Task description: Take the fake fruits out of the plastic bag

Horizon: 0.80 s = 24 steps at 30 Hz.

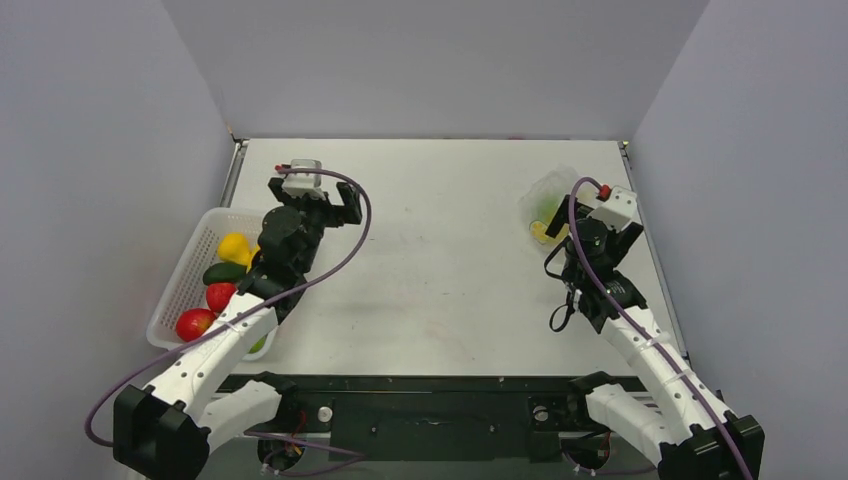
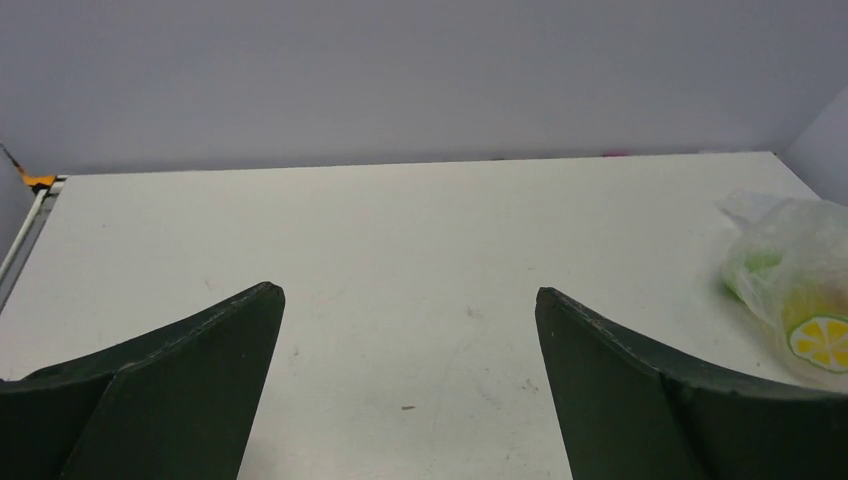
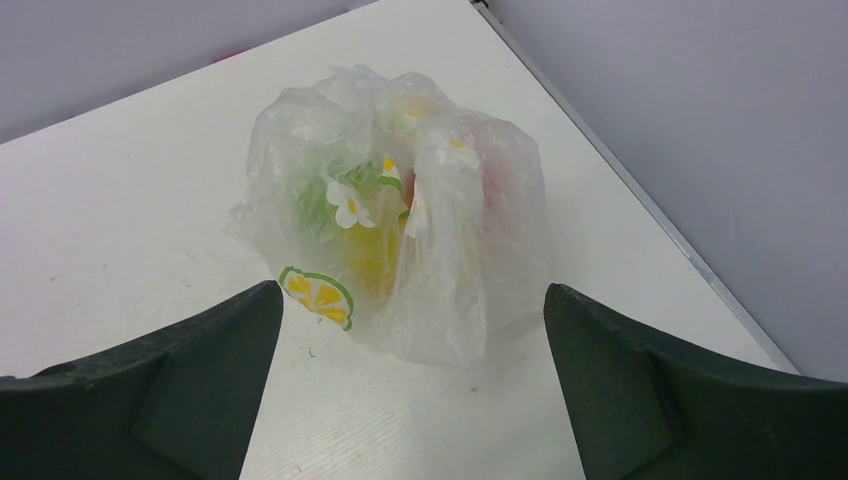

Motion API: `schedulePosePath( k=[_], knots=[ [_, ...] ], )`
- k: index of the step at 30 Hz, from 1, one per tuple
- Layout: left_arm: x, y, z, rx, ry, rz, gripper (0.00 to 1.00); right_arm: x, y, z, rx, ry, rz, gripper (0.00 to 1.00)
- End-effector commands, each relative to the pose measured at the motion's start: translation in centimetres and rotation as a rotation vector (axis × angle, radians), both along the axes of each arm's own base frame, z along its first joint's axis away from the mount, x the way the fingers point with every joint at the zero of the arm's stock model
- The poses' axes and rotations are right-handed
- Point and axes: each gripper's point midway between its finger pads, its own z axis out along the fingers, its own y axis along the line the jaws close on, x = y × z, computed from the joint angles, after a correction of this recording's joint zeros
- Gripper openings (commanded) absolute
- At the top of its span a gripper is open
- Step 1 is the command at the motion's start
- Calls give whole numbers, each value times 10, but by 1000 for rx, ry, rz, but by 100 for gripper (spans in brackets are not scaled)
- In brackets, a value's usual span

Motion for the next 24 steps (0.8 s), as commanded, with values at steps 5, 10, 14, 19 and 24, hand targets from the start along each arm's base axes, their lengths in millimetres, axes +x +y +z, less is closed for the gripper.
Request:
schedulePosePath(
  k=[5, 10, 14, 19, 24],
  knots=[
    [-12, -44, -13, 146, 15, -151, 96, -4, -8, 16, 94, -92, -84, 100],
    [-17, -63, -26, 179, 53, -182, 95, 1, -14, 3, 180, -90, -119, 100],
    [-20, -78, -27, 160, 76, -246, 95, 5, -27, -7, 214, -64, -142, 100],
    [-19, -86, -35, 156, 104, -276, 95, 11, -47, 2, 155, -37, -161, 100],
    [-17, -89, -44, 176, 127, -281, 95, 27, -59, 6, 143, -7, -155, 100]
  ],
)
